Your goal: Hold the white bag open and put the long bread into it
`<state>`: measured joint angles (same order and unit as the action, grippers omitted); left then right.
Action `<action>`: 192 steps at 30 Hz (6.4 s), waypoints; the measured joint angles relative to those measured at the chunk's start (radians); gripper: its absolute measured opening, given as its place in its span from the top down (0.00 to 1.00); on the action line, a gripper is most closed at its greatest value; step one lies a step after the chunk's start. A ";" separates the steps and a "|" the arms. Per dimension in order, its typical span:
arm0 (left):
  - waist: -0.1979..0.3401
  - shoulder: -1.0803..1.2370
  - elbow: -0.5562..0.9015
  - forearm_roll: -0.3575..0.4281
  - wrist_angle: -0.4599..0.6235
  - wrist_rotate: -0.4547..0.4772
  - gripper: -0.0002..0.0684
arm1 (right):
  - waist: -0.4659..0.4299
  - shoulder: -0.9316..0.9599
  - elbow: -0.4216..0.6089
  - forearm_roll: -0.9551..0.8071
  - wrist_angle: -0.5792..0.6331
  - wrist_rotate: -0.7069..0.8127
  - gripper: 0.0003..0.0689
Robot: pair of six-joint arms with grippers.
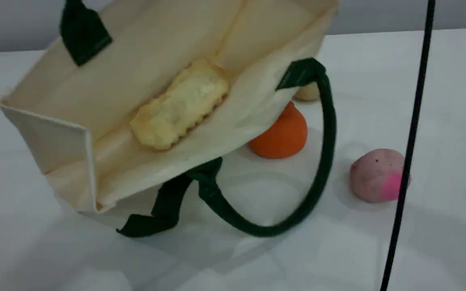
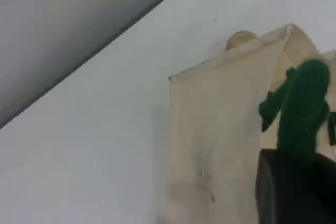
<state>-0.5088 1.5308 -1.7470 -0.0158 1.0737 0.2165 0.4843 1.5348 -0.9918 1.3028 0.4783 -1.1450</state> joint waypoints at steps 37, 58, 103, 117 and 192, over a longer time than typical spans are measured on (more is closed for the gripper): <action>-0.001 -0.007 0.309 0.075 -0.223 -0.009 0.64 | -0.034 -0.063 0.000 -0.161 0.007 0.117 0.21; -0.002 -0.004 0.309 0.005 0.115 -0.072 0.31 | -0.078 -0.455 0.000 -0.716 0.272 0.533 0.21; -0.002 -0.961 0.718 -0.234 0.148 -0.067 0.31 | -0.077 -1.433 0.406 -1.053 0.588 0.947 0.21; -0.002 -1.266 0.992 -0.159 0.105 -0.067 0.31 | -0.076 -1.520 0.485 -1.126 0.593 1.021 0.21; 0.495 -1.532 1.240 -0.147 0.015 -0.072 0.31 | -0.459 -1.535 0.484 -1.106 0.597 1.024 0.21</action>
<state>-0.0134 -0.0012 -0.5072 -0.1630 1.0884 0.1444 0.0252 0.0000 -0.5082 0.1967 1.0754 -0.1213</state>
